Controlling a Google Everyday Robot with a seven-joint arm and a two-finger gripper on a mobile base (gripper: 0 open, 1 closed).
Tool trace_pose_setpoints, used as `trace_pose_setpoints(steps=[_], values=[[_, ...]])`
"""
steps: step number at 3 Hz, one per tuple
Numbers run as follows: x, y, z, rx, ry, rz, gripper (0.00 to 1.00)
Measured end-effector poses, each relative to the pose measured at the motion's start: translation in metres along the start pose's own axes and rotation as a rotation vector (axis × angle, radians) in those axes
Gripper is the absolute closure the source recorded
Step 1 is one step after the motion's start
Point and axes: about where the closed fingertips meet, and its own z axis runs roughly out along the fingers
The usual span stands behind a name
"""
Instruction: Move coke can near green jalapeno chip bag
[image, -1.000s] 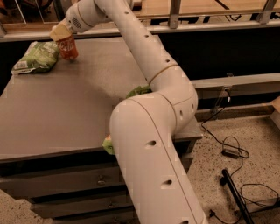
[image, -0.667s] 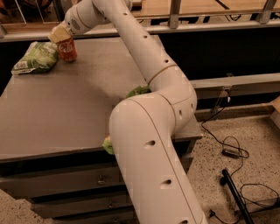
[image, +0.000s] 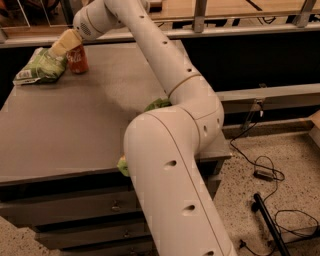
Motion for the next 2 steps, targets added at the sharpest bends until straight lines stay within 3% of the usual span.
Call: trace_pose_setpoints(steps=[1, 2], values=[[-0.002, -0.004, -0.014, 0.014, -0.008, 0.003, 0.00], [-0.006, -0.008, -0.049, 0.061, 0.058, -0.012, 0.00]])
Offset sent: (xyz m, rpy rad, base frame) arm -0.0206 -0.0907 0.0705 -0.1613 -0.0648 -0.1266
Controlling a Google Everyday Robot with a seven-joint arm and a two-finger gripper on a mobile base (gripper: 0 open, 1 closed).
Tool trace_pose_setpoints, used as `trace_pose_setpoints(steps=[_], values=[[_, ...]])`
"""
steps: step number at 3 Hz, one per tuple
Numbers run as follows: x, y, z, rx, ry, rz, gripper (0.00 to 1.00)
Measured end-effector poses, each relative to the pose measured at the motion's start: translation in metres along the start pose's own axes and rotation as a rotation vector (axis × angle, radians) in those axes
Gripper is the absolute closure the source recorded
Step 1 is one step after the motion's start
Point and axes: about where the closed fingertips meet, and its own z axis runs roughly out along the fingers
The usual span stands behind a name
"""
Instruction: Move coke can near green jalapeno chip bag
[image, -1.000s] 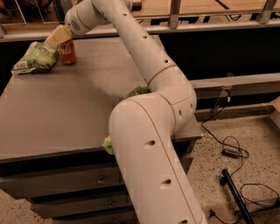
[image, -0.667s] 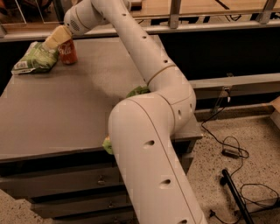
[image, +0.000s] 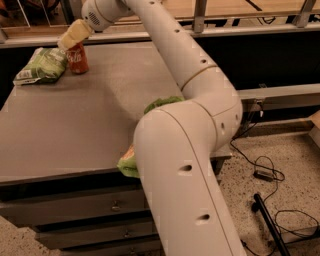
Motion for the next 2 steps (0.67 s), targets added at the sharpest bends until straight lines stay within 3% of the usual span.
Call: trace_pose_setpoints(steps=[1, 2], values=[[0.006, -0.010, -0.049, 0.069, 0.079, 0.015, 0.00], [0.023, -0.012, -0.092, 0.104, 0.107, 0.046, 0.00]])
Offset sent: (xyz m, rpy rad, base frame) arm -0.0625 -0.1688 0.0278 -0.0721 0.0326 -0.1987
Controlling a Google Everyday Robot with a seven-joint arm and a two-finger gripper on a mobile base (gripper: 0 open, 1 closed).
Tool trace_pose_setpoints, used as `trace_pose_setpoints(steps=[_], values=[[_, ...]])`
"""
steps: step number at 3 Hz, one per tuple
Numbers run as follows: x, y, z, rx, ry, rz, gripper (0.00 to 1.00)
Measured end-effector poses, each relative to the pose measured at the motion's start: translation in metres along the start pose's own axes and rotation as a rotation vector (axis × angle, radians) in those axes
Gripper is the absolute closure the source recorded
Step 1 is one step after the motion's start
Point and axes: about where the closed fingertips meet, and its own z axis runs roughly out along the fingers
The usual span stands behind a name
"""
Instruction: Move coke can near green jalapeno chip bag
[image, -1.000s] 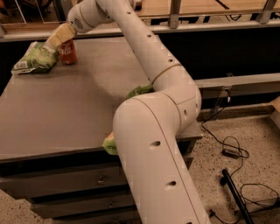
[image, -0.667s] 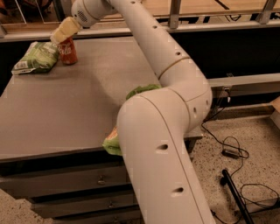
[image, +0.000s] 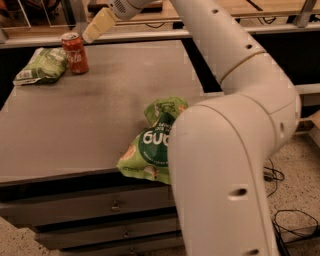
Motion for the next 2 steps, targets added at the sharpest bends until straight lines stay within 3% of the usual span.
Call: trace_pose_setpoints(steps=[1, 2], values=[[0.0501, -0.0028, -0.0289, 0.006, 0.003, 0.104, 0.00], [0.0464, 0.0005, -0.0214, -0.003, 0.007, 0.094, 0.00]])
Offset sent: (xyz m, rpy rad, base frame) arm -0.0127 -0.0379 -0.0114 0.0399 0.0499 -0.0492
